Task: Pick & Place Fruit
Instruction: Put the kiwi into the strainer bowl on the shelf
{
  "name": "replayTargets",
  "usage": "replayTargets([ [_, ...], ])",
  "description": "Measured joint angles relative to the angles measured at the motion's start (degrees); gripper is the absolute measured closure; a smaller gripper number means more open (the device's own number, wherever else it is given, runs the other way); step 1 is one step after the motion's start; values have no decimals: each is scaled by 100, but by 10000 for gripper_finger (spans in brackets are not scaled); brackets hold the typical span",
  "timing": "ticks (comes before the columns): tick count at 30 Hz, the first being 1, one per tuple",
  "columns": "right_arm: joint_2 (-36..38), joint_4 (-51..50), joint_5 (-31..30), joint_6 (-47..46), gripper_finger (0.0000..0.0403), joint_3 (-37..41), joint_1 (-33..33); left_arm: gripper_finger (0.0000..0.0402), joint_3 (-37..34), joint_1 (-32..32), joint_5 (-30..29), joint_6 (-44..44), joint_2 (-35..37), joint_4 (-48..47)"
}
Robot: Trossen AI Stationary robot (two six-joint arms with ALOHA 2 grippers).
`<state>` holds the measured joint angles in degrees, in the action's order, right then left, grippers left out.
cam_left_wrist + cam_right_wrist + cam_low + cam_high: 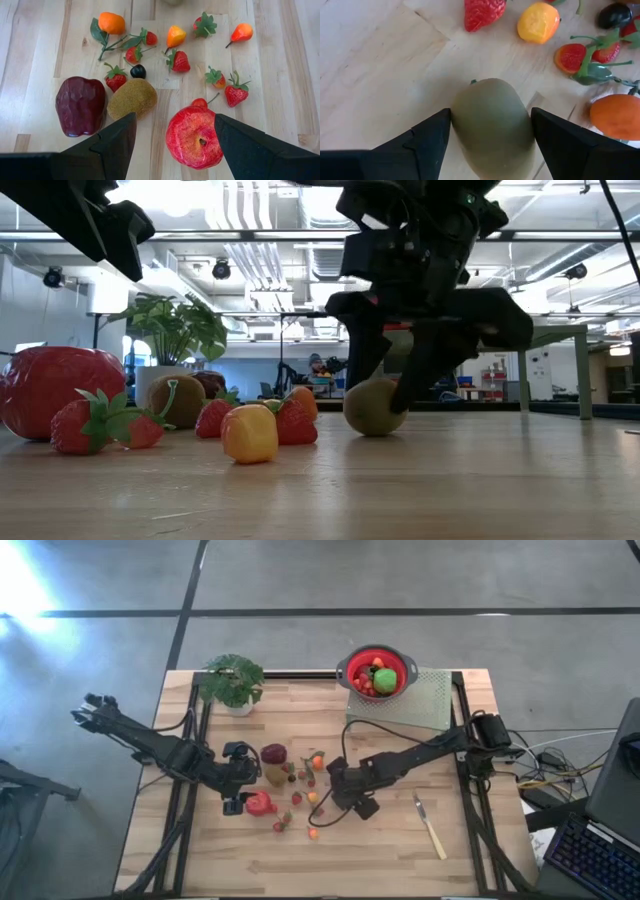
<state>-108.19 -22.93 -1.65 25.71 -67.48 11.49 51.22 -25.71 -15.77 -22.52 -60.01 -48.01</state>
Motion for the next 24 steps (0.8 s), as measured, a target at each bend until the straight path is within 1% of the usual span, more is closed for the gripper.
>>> replayTargets([
  [8,-303,1,-7,-19,156,-134,15,128,0,1,1,0,0,-2],
  [15,-244,-63,0,-40,166,-259,13,128,0,-1,0,0,0,-2],
  [24,-210,-115,14,-69,167,-319,13,128,0,1,0,0,0,0],
])
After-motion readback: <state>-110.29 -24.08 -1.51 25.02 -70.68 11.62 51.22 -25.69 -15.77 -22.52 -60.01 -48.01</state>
